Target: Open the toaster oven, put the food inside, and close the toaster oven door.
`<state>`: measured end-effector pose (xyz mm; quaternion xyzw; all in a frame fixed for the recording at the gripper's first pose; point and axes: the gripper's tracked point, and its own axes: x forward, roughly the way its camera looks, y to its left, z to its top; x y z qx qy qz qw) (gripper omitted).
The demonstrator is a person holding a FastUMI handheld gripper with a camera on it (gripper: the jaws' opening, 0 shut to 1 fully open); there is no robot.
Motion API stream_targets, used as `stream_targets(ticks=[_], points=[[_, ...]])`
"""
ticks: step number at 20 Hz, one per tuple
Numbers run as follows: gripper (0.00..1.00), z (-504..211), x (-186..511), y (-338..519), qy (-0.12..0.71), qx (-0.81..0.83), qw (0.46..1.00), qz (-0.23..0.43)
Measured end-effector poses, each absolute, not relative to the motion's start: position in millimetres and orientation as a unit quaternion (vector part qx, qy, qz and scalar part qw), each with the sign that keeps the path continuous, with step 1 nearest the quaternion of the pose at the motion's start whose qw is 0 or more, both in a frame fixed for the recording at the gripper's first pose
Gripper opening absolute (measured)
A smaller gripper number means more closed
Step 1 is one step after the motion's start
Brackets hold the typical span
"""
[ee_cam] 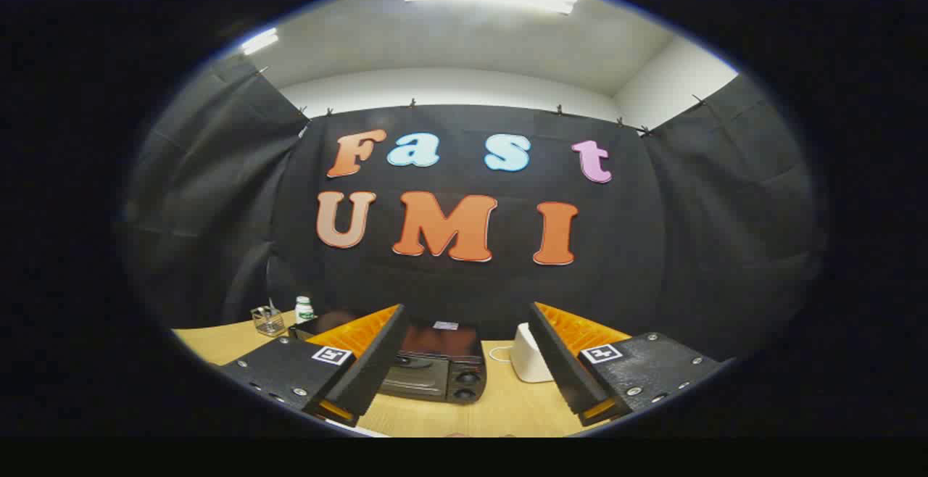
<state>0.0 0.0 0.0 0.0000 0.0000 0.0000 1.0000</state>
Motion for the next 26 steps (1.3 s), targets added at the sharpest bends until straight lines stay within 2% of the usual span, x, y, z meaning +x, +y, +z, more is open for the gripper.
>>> stream_targets(ticks=[15,26], points=[[0.99,1.2,12.5,30.7,0.008,0.032,0.999,0.027],[0.99,-49.8,64.4,69.2,0.068,0.041,0.996,0.029]])
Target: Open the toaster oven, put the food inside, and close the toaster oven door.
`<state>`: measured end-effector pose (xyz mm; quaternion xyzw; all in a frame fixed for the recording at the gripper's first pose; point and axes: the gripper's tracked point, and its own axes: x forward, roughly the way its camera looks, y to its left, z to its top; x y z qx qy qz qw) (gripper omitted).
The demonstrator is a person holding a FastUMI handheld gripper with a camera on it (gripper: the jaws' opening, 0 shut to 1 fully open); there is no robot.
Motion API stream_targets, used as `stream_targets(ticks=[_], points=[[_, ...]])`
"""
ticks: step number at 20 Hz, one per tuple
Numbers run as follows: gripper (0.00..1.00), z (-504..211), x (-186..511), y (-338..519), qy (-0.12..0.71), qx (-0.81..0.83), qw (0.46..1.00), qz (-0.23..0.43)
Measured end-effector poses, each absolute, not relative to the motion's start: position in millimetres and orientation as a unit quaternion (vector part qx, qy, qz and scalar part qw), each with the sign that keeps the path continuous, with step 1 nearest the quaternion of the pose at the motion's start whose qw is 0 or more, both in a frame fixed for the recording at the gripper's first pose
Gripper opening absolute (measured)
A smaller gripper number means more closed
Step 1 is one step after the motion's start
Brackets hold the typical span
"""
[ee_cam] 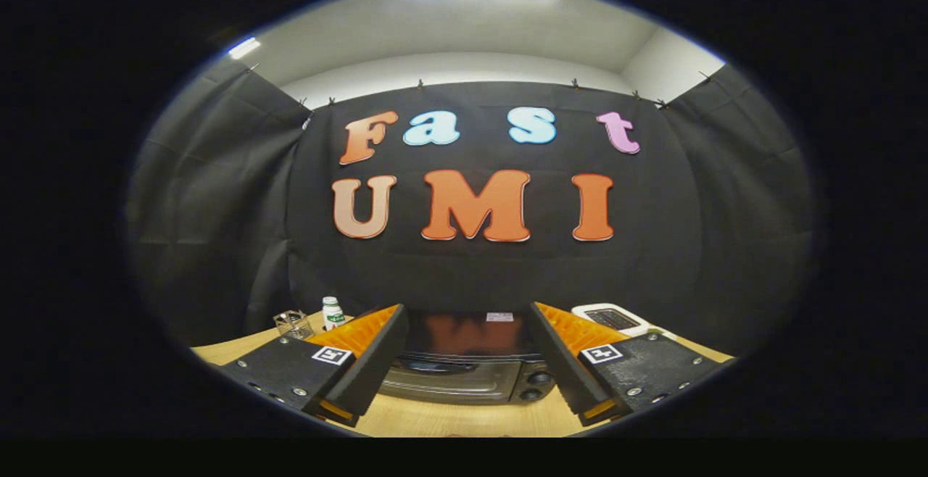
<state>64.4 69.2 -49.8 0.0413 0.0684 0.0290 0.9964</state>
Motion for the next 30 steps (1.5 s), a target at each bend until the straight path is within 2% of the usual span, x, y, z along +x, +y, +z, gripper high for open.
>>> stream_targets(ticks=[10,15,17,21,24,30], points=[[0.99,-137.5,107.1,122.6,0.184,0.048,0.981,0.046],[0.99,-168.6,110.1,124.6,0.217,0.037,0.975,0.038],[1.00,-168.0,111.1,125.8,0.206,0.040,0.977,0.040],[0.93,-165.4,95.7,129.8,0.194,0.043,0.979,0.050],[0.84,-167.0,82.0,129.9,0.190,0.048,0.979,0.064],[0.83,-173.3,26.6,132.6,0.209,0.029,0.973,0.095]])
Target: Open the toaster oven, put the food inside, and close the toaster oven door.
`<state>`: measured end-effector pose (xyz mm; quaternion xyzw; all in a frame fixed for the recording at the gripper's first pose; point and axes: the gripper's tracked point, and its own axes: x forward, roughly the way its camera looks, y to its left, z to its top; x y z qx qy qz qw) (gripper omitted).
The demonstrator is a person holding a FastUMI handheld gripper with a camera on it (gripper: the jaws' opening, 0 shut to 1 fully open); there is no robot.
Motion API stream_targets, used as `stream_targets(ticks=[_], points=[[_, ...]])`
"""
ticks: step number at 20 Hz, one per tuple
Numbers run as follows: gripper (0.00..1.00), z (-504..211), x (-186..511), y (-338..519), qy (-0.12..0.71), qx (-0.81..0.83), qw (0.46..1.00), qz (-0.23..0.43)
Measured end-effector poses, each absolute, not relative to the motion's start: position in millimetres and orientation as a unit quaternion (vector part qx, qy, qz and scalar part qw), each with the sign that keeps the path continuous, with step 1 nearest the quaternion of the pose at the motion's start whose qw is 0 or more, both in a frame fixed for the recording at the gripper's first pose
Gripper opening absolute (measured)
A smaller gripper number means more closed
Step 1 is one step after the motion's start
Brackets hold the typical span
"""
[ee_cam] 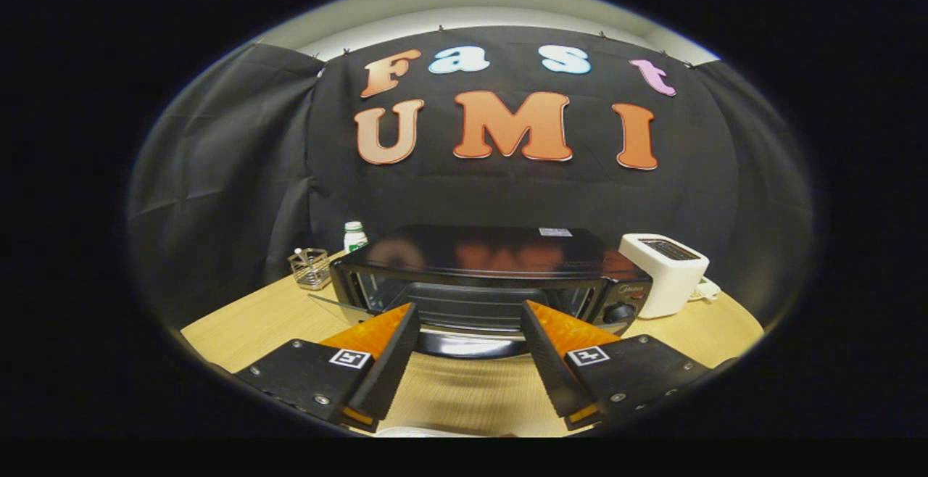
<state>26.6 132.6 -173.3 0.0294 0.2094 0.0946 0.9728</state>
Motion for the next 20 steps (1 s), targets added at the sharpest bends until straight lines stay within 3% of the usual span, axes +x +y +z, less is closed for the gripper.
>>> stream_targets(ticks=[8,20], points=[[0.83,-211.0,-33.1,139.7,0.271,0.095,0.948,0.138],[0.80,-295.5,-61.8,144.9,0.402,0.132,0.893,0.154]])
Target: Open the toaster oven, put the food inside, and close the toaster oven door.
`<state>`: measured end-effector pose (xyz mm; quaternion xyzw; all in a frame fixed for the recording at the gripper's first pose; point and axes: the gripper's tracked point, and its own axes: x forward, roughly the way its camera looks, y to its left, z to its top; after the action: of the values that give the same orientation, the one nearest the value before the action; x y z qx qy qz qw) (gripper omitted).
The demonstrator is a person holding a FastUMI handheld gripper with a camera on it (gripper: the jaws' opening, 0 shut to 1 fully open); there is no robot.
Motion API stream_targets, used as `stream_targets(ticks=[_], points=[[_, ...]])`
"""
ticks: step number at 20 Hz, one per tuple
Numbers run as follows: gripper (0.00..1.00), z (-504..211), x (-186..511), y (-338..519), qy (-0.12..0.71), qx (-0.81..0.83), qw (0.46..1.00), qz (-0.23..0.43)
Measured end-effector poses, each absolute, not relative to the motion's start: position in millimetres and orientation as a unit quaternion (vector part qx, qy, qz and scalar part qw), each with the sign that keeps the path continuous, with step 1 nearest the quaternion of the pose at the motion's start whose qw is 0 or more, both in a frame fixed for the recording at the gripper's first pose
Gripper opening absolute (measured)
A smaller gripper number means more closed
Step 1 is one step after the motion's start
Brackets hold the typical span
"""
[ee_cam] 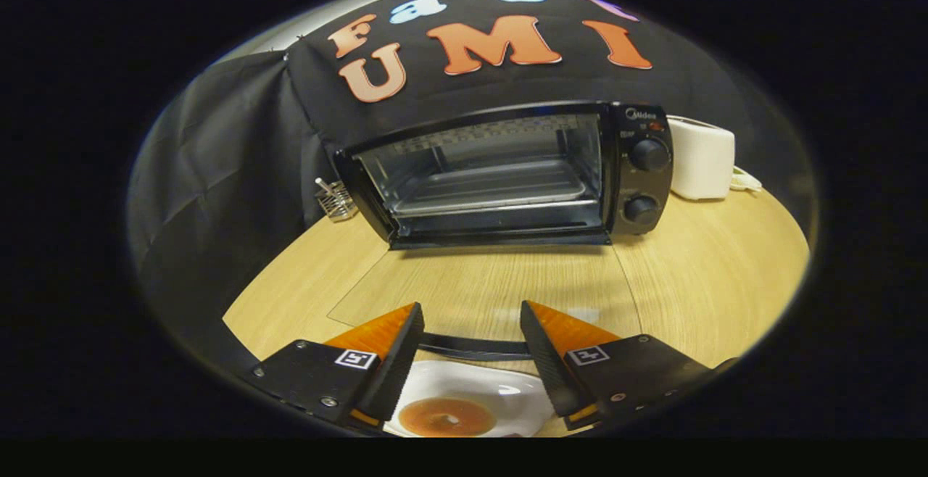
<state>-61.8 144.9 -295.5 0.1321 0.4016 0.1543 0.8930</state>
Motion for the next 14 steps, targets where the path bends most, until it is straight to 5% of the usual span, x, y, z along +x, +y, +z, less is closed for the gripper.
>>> stream_targets(ticks=[14], points=[[0.79,-273.6,-162.0,128.3,0.381,0.080,0.888,0.245]])
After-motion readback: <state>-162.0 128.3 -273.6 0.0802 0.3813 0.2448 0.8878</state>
